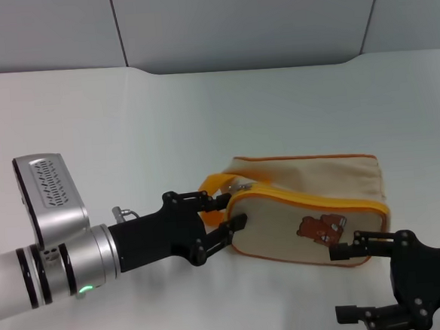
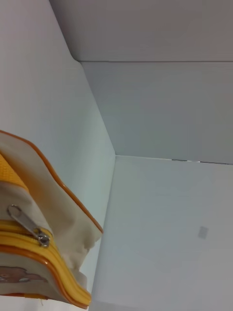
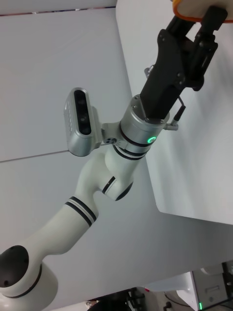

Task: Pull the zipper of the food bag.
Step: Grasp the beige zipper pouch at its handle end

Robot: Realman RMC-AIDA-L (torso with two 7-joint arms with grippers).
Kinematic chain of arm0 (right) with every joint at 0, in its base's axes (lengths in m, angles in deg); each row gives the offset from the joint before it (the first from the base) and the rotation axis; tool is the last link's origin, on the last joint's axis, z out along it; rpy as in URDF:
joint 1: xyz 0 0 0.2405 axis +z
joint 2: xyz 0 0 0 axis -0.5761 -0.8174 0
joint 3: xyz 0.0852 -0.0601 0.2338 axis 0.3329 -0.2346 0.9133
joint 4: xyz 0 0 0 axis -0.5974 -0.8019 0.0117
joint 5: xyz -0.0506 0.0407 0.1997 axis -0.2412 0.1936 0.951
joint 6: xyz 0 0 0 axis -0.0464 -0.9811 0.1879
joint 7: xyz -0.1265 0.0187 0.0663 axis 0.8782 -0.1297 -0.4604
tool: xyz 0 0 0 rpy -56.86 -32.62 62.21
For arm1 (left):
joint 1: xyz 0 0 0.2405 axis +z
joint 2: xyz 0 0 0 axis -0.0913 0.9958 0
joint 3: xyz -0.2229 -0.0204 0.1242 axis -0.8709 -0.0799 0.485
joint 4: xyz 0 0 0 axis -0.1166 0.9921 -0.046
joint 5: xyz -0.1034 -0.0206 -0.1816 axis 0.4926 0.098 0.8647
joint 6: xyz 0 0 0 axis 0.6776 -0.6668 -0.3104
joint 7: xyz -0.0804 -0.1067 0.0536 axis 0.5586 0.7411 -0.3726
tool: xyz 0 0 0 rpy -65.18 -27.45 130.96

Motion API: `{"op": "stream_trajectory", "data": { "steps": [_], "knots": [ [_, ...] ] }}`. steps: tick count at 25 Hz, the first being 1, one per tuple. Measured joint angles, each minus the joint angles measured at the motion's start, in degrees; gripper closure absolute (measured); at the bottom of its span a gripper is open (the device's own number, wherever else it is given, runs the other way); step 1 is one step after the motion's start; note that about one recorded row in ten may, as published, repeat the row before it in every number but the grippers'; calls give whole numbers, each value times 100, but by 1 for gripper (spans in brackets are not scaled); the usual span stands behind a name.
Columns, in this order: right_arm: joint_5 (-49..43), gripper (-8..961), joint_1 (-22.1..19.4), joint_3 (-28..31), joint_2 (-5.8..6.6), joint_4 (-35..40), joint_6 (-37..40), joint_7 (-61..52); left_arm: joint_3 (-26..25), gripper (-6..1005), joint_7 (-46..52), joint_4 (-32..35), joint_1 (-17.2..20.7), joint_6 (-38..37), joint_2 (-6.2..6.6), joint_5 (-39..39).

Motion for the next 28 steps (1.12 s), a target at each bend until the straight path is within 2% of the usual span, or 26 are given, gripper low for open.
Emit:
{"op": "stream_trajectory", "data": {
  "steps": [7,12,15,18,22,28],
  "knots": [
    [60,168,6,68,-4,-14,21,6,-7,649,-1,-10,-38,-73,0,-1],
    [68,170,124,525,-4,-48,354,-179,-58,892,-152,78,-44,-330,14,1],
    [69,171,320,838,9,-12,647,-767,-76,927,-376,232,-16,-561,21,36],
    [78,172,628,1042,111,24,843,-1929,-77,927,-454,424,8,-758,28,97],
    [245,173,1005,1064,258,-7,830,-3497,-52,928,-468,792,21,-1143,44,112],
    [359,175,1588,995,357,-31,624,-5376,-64,931,-743,1096,-38,-1555,42,123]
  ]
}}
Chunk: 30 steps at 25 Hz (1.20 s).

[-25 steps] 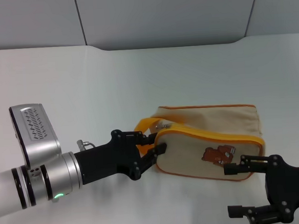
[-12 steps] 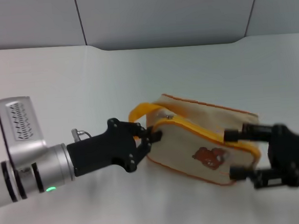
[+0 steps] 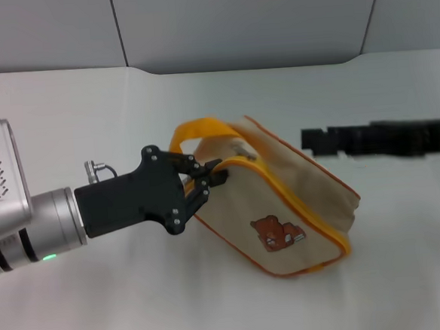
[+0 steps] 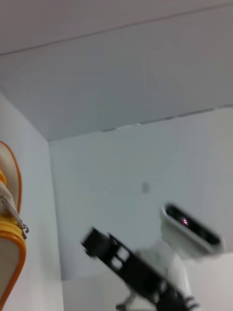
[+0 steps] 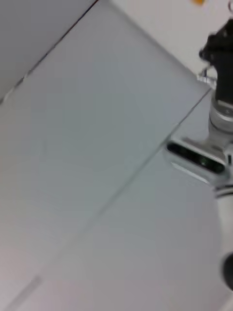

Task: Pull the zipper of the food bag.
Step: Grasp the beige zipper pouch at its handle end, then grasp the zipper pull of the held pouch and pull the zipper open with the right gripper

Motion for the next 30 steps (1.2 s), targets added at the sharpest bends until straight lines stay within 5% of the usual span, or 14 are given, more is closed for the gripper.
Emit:
{"op": "stream_trajectory", "data": {
  "steps": [6,15,26,30],
  "knots": [
    [-17,176,361,-382,31,-8,-716,-1247,-1,934,-81,146,-122,-80,-13,14],
    [-8,179,498,-461,19,-8,-932,-1428,37,938,-253,150,-131,-125,-16,86],
    [-21,385,509,-782,-13,-8,-1241,-1962,40,938,-313,155,-199,-206,-25,96],
    [-7,563,506,-825,-28,-10,-1363,-2204,40,937,-320,156,-210,-205,-30,97]
  ]
}}
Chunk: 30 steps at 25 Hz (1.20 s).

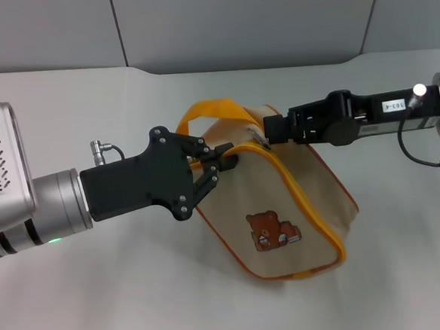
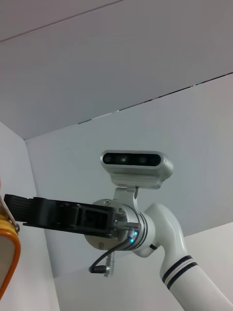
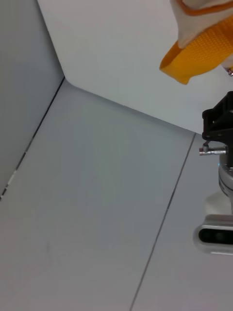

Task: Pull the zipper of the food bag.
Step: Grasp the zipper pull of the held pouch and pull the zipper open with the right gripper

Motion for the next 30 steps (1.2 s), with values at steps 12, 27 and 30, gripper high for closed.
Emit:
{"op": "stream_trajectory", "data": {
  "steps": [12,27,30],
  "knots": [
    [-1,699,169,-228,-81,-16,-162,-382,9,937,-256,-60,-51,0,-3,0],
    [10,803,170,-229,-134,-88,-385,-373,-6,931,-291,-62,-23,6,-4,-1],
    [9,842,154,-225,-134,-84,-435,-341,-21,926,-291,-62,-6,2,-3,-1]
  ]
}}
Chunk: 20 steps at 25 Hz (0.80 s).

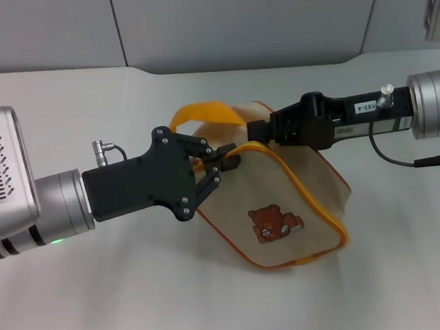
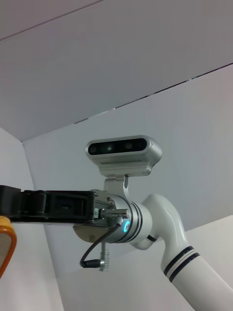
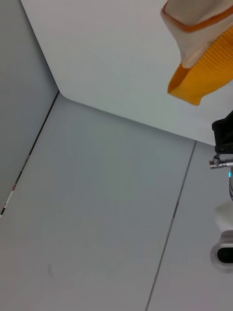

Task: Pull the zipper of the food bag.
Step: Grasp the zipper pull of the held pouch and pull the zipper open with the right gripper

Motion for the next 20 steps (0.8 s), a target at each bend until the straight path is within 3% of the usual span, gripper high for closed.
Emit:
{"op": "stream_trajectory", "data": {
  "steps": [5,13,20],
  "knots": [
    [0,929,-43,38,2,19,1,56,-14,919,0,7,47,-13,6,13],
    [-7,953,-105,6,-6,46,-4,227,-17,906,0,4,104,-6,8,112],
    [-56,953,-690,-9,25,133,-215,554,-28,896,77,-9,453,383,35,701]
  ]
}}
